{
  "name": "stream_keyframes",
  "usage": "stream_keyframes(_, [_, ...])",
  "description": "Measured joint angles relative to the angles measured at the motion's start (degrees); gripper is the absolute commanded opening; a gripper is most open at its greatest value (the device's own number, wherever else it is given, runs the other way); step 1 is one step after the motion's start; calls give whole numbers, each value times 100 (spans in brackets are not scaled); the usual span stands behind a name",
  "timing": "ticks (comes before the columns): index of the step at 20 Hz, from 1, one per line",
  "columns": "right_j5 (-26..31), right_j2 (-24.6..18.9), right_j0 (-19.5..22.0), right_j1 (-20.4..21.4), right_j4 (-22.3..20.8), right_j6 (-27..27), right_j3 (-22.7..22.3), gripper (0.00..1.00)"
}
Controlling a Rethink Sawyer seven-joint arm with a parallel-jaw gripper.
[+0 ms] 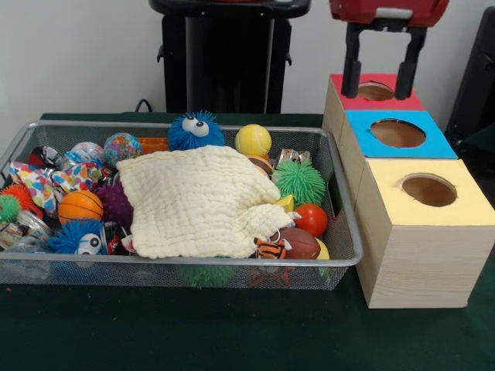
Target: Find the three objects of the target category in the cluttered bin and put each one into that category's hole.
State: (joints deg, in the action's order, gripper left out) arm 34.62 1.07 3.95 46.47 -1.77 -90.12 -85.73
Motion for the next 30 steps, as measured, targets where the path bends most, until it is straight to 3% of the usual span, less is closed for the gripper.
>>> stream_keyframes(9, [-901, 0, 241, -174, -13, 0, -549, 100])
stream_keyframes(17, [-1354, -29, 434, -386, -26, 0, -820, 100])
stream_keyframes(30, [-1364, -76, 469, -626, -41, 0, -598, 100])
